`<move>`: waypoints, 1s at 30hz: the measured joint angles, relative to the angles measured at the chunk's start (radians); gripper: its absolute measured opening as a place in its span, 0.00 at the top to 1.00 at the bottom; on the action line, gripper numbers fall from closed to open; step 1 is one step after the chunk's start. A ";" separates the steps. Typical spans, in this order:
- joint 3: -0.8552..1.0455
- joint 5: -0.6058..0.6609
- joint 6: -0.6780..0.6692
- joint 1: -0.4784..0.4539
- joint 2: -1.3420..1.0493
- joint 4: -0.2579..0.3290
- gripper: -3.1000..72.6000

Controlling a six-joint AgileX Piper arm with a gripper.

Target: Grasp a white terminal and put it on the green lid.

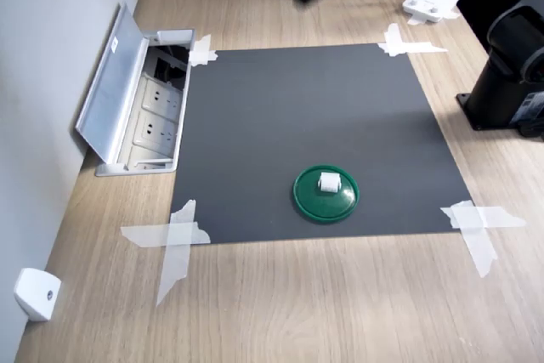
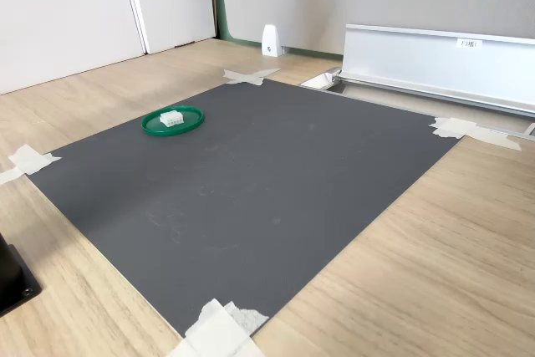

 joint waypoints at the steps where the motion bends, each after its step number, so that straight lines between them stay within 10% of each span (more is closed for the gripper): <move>1: 0.004 -0.006 0.051 -0.020 -0.042 0.000 0.95; 8: 0.142 -0.061 0.322 -0.173 -0.368 -0.003 0.97; 16: 0.436 -0.103 0.341 -0.341 -0.688 0.041 0.97; 30: 0.766 -0.093 0.342 -0.356 -0.972 0.064 0.97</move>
